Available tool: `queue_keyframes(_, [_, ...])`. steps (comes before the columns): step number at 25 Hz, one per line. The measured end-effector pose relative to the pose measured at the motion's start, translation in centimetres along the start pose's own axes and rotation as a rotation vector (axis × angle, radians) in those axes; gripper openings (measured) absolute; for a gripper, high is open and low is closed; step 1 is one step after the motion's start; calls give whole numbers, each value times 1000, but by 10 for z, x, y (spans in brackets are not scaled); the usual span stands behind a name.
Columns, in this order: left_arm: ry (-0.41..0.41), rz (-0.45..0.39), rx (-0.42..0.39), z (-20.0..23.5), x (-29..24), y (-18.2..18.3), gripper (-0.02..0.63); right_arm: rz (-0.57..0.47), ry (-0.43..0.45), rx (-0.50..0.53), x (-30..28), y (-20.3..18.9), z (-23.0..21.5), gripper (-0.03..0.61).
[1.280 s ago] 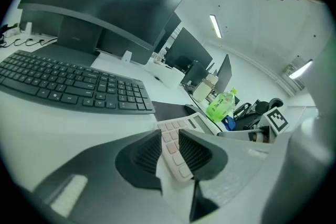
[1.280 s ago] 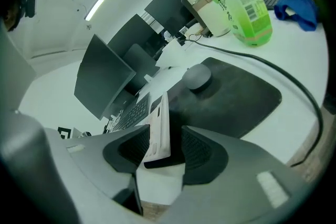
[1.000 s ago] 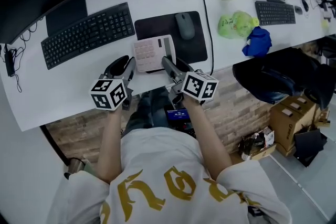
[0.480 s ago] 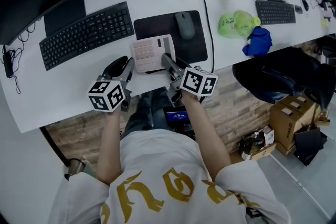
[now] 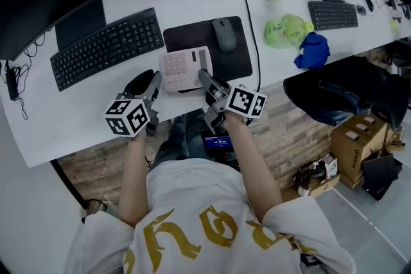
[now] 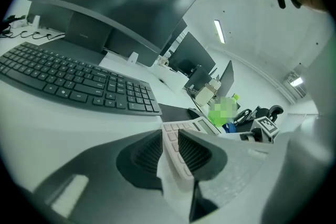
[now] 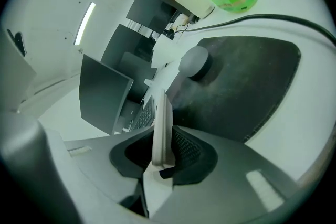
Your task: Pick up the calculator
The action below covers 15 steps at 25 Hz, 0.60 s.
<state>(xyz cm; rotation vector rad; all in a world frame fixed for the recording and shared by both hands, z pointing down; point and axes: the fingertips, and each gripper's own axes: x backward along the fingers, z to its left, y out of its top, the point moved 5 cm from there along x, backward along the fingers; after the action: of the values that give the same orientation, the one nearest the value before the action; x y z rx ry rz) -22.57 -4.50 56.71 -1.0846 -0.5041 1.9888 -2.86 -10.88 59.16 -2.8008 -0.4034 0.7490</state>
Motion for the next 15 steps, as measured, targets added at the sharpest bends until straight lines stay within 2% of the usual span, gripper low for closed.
queue_keyframes(15, [-40, -29, -15, -11, 6, 14, 97, -59, 38, -9, 14, 6, 20, 102])
